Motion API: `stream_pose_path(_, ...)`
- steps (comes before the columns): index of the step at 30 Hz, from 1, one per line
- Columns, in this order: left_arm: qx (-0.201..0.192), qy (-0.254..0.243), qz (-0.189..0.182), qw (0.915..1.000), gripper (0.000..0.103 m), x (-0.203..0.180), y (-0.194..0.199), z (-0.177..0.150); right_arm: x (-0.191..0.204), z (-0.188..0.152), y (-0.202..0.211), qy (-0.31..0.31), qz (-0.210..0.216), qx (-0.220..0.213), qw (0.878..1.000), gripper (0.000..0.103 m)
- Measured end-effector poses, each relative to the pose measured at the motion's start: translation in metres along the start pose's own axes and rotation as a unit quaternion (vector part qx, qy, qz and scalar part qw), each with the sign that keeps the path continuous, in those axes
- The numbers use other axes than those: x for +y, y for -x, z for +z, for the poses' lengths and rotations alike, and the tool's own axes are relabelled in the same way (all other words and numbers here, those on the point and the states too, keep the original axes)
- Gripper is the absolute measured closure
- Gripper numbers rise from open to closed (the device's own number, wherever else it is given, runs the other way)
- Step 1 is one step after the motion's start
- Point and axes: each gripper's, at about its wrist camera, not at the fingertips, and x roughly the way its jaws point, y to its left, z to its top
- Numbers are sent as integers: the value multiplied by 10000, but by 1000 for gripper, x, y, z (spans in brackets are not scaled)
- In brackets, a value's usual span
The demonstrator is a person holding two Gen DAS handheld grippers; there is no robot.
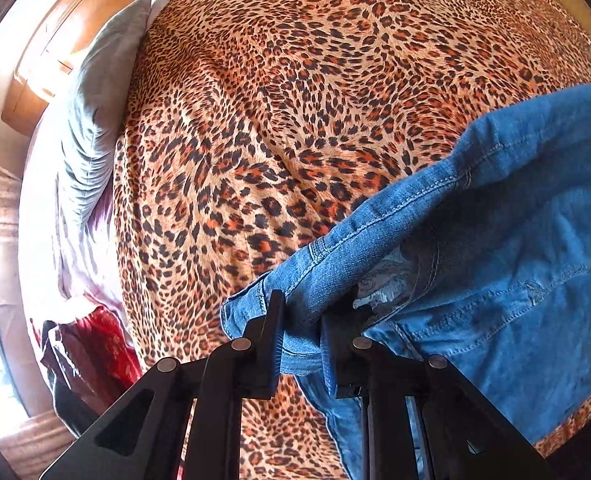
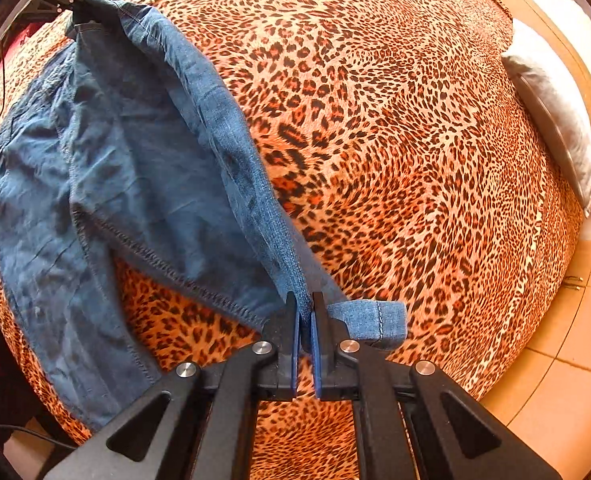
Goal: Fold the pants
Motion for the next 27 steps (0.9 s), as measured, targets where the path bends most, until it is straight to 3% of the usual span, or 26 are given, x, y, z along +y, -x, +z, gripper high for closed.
stream_pose_path(7, -316, 250, -518, 9978, 88, -11, 51, -87, 69, -80, 16, -635, 295, -555, 9960, 99)
stream_pose_path(11, -287, 410, -986, 9939, 88, -24, 56, -150, 129, -140, 17, -1131, 671, -764, 9884, 98)
stream_pose_path(14, 70, 539, -1358, 9892, 88, -40, 31, -196, 177, -181, -8, -1499, 865, -615, 9830, 95)
stream_pose_path(17, 612, 755, -1708, 9805, 88, -51, -3, -232, 216, -211, -50, -1851, 950, -139, 9780, 94)
stream_pose_path(20, 754, 1153, -2095, 9681, 88, -39, -8, -251, 234, -234, -60, -2386, 832, -27, 9675, 94)
stream_pose_path(22, 657, 1443, -2354, 9589, 86, -23, 2, -263, 231, -248, -45, -2995, 747, -297, 9507, 90)
stream_pose_path(23, 600, 1576, -2504, 9533, 78, -14, 8, -268, 227, -257, -34, -3403, 734, -498, 9361, 85)
stream_pose_path(24, 508, 1755, -2623, 9475, 72, -5, 14, -274, 222, -268, -23, -3863, 709, -718, 9168, 71)
stream_pose_path(25, 348, 1971, -2728, 9410, 57, 4, 21, -280, 218, -279, -13, -4333, 797, -969, 8925, 57)
stream_pose_path(26, 191, 2174, -2828, 9340, 43, 11, 27, -286, 215, -291, -5, -4829, 940, -1232, 8619, 50)
stream_pose_path(27, 60, 2353, -2878, 9283, 38, 16, 31, -289, 214, -301, -1, -5288, 1155, -1483, 8276, 38)
